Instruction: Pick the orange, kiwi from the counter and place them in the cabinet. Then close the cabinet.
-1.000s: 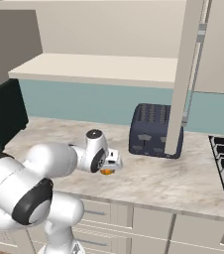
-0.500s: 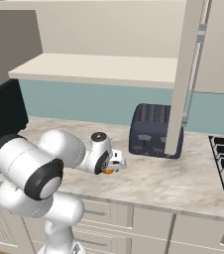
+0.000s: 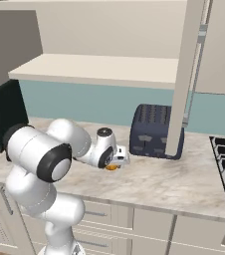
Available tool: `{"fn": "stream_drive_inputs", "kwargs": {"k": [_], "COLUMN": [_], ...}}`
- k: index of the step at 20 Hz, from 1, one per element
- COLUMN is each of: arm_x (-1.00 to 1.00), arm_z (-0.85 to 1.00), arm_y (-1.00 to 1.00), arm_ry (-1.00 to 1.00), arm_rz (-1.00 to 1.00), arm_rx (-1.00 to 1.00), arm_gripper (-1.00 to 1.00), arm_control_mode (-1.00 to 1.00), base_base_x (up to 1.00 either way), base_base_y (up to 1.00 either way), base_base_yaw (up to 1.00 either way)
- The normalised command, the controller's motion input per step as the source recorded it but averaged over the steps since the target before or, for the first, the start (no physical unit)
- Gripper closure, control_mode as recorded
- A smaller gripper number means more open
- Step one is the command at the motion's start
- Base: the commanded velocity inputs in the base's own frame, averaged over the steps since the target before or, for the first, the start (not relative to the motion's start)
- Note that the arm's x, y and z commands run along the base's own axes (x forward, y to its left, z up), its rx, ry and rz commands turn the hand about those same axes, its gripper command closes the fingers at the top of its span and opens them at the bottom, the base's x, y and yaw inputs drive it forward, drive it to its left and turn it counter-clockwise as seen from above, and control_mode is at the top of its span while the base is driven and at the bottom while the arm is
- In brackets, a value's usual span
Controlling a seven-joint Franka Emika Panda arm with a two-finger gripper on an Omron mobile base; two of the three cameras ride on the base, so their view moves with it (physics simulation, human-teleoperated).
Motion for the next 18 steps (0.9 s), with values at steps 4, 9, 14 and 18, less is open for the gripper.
{"fn": "stream_drive_inputs", "kwargs": {"k": [4, 9, 14, 18], "arm_x": [-0.09, -0.37, -0.46, -0.41], "arm_z": [0.10, 0.73, 1.00, 1.00], "arm_y": [0.01, 0.21, 0.35, 0.28], "arm_ry": [-0.05, -0.11, -0.02, 0.00], "arm_rz": [0.06, 0.12, 0.05, 0.00], "arm_rx": [0.08, 0.08, 0.05, 0.00], "arm_gripper": [1.00, 1.00, 1.00, 1.00], "arm_control_mode": [-1.00, -1.00, -1.00, -1.00], "base_base_x": [0.00, 0.00, 0.00, 0.00], "base_base_y": [0.00, 0.00, 0.00, 0.00], "base_base_yaw": [0.00, 0.00, 0.00, 0.00]}}
